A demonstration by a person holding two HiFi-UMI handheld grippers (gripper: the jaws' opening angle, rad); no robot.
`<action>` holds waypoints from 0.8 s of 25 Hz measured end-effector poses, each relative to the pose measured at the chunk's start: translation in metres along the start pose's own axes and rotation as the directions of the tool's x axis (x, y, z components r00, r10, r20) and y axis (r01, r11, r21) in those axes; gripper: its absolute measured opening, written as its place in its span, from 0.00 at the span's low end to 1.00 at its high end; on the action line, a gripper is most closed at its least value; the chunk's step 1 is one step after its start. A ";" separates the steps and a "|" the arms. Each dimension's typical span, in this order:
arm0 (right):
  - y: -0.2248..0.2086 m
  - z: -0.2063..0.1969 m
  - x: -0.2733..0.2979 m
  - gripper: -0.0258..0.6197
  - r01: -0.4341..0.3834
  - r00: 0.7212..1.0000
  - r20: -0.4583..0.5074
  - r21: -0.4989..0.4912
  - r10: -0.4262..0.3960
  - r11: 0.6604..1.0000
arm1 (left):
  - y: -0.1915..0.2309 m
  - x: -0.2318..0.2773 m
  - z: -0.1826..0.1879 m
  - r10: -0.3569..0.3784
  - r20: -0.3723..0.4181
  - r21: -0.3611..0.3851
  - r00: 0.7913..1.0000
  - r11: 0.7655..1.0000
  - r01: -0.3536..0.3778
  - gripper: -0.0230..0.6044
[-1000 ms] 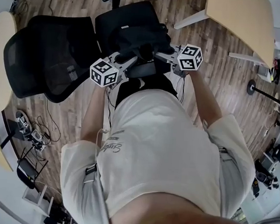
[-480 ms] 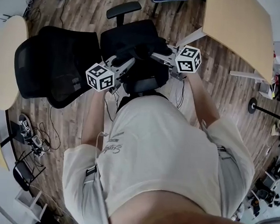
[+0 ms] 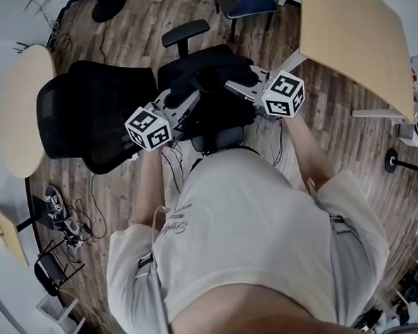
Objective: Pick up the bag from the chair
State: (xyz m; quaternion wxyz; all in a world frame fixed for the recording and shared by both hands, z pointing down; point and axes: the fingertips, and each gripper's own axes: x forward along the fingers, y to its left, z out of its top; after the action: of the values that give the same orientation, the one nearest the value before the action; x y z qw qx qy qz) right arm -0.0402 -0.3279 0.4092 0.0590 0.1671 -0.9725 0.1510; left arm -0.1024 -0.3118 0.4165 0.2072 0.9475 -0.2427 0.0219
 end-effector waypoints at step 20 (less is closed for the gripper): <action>-0.004 0.108 0.028 0.08 0.118 0.990 0.100 -0.245 -0.096 0.962 | 0.013 -0.015 0.115 0.070 0.100 0.244 0.992 0.965 -0.093 0.14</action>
State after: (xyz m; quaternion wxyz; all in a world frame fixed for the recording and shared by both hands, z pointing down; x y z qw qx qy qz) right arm -0.0715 -0.3741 0.3127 0.0450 0.2172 -0.9750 0.0161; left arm -0.1289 -0.3619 0.3145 0.0748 0.9551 -0.2861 0.0175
